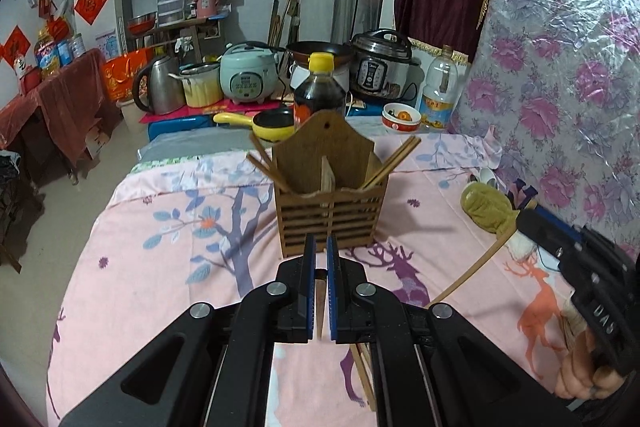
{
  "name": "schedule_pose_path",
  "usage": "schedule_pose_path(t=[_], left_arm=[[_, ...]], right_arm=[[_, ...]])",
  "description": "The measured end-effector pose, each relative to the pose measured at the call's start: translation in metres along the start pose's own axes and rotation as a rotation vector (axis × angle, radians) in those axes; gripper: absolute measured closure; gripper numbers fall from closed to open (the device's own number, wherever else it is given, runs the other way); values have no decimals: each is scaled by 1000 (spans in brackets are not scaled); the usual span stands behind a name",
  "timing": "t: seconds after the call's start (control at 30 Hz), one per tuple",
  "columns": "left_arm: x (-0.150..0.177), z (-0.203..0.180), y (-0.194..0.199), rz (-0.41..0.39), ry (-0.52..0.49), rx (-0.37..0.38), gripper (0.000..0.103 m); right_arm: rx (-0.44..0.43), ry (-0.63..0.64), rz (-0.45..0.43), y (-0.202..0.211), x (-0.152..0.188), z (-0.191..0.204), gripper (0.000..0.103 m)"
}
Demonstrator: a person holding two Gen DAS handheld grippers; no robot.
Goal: Organize utensils
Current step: 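Lift both chopsticks over the wooden holder and open both grippers to drop them in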
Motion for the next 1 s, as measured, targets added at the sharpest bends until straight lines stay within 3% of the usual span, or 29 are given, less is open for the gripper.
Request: schedule_pose_path(t=[0.27,0.63,0.8,0.93,0.97,1.0], left_arm=[[-57,-9,10,-64,-11,-22,97],[-166,-12,21,-256,20,-99,97],[-162,4,-26,-230,71,-83,97],[-138,29,-68,-144,125,-72,96],[-132,33,-72,-132,129,-62,94],[-127,37,-73,-129,132,-58,85]], right_arm=[[22,11,-23,-13,-26,3,97],[96,-2,-172,-42,-118,3,97],[148,-14,-211,-74,-122,-6,97],[131,-32,-128,-109,-99,-16,92],[129,-37,-131,-108,-96,-18,92],[129,-35,-137,-106,-95,-18,92]])
Point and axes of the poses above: each gripper's, at about its wrist camera, not at the fingertips, and y roughly against the way its jaws point, z to its left, x to its underside, the point moved 8 cm from there along -y, roughly the way its jaws point, and after that the axes turned 7 degrees about z, right-handed, at the moved point
